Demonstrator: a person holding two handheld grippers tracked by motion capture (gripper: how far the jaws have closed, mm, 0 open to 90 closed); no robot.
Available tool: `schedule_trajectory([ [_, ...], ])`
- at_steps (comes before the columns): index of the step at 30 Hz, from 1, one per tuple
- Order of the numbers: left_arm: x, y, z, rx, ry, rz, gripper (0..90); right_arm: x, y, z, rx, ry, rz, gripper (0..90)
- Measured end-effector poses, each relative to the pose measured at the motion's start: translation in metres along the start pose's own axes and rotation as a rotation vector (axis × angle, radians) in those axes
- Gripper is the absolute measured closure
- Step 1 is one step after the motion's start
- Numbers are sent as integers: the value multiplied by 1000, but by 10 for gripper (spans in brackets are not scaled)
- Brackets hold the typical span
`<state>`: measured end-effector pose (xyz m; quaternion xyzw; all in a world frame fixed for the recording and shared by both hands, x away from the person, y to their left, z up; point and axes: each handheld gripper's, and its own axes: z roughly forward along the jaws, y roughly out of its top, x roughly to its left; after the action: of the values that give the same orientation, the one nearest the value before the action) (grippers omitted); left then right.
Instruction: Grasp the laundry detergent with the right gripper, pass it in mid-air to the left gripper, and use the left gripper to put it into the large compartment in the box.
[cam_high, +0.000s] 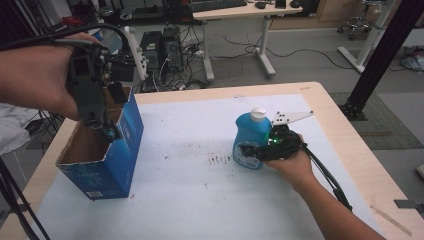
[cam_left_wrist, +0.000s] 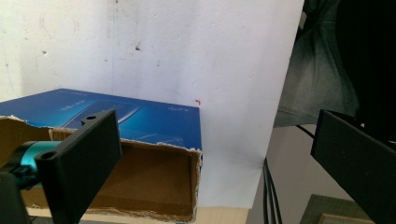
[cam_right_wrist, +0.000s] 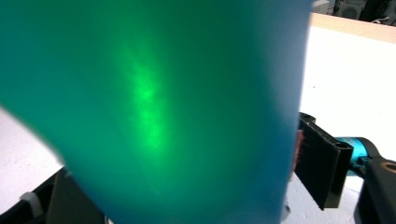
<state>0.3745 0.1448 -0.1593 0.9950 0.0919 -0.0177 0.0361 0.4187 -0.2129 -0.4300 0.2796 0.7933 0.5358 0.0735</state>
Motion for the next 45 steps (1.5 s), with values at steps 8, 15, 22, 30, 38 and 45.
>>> schedule_trajectory([
  [8,0,0,0,0,1,2,17,1,0,0,-3,12,-14,328],
  [15,0,-1,2,0,-1,1,17,2,0,0,-13,21,-25,377],
  [22,0,0,5,2,-5,2,17,5,1,0,-18,-4,-68,425],
  [30,-1,-1,6,4,-7,-2,17,9,2,-1,-10,-30,-119,464],
  [38,-1,0,8,8,-9,-3,17,16,10,-10,-31,-17,-152,467],
  [45,-3,8,11,8,-11,7,17,31,26,-23,-11,26,-217,466],
])
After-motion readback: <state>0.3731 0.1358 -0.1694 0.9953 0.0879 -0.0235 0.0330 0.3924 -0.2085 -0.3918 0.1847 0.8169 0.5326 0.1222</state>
